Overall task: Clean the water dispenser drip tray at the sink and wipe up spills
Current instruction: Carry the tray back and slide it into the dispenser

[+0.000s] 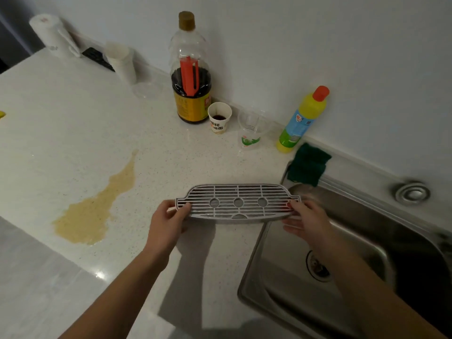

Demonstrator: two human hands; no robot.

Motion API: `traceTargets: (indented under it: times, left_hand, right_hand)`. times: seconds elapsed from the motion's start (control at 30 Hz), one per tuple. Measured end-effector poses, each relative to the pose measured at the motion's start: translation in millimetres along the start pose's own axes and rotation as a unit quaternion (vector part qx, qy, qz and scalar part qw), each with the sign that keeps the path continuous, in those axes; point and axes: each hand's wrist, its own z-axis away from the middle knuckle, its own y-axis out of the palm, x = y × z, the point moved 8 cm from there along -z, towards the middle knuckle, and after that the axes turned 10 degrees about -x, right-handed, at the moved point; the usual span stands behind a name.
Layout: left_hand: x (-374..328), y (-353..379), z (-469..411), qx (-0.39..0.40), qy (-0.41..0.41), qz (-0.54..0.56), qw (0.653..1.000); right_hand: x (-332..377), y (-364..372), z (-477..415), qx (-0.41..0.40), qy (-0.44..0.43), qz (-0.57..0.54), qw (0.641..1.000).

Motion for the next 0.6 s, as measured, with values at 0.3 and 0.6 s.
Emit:
traceTargets:
  times: [0.3, 0.6]
  left_hand:
    - [-3.7, -38.4, 30.0, 0.053, -0.017, 0.105, 0.993]
    - [4.7, -134.3, 103.3, -0.039, 0.009, 0.136, 0.99]
  right_hand:
    - [-50.2, -20.9, 77.4, 0.023, 0.044, -0.145, 0.988]
    - [-52.7, 15.6, 133.9, 0.128, -0.012, -0.132, 0.983]
